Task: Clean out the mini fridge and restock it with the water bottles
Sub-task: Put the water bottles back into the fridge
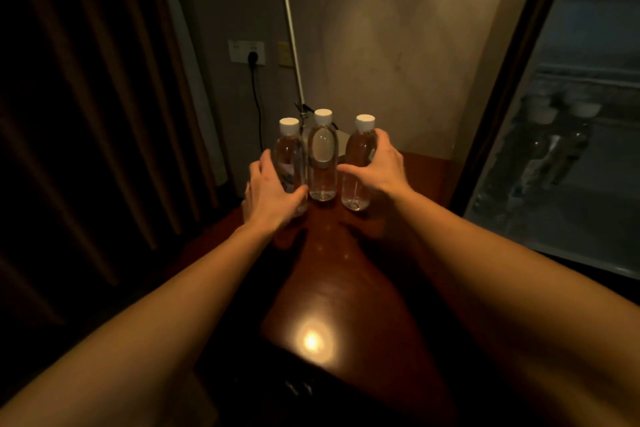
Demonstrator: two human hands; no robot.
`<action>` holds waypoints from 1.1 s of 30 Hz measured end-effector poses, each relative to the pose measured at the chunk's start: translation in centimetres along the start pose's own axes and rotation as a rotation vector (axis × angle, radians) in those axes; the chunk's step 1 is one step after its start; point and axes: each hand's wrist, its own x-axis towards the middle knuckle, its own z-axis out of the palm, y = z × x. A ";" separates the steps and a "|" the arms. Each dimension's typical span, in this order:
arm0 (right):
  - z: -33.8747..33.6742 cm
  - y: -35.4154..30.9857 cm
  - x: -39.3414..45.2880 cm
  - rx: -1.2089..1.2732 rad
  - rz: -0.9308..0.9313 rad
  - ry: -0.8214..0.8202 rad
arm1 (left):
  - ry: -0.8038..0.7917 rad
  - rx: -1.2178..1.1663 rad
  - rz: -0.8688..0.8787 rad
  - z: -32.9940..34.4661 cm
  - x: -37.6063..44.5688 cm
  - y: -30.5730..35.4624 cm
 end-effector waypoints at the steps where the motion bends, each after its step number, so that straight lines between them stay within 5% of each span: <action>1: 0.4 0.2 0.4 -0.001 0.008 0.014 | -0.022 -0.084 0.003 0.4 0.8 -0.1; 5: 1.0 0.8 0.9 0.004 0.003 0.085 | 0.042 -0.350 -0.018 1.6 1.9 0.3; 13: -1.6 1.0 -2.4 0.015 -0.097 0.158 | 0.110 -0.394 0.018 0.8 -1.5 2.3; 21: -9.6 1.9 -9.0 -0.017 -0.207 0.223 | 0.022 -0.413 0.189 -0.5 -7.9 8.4; 33: -25.3 9.7 -14.2 -0.097 -0.109 0.348 | -0.141 -0.497 0.405 6.1 -15.9 20.9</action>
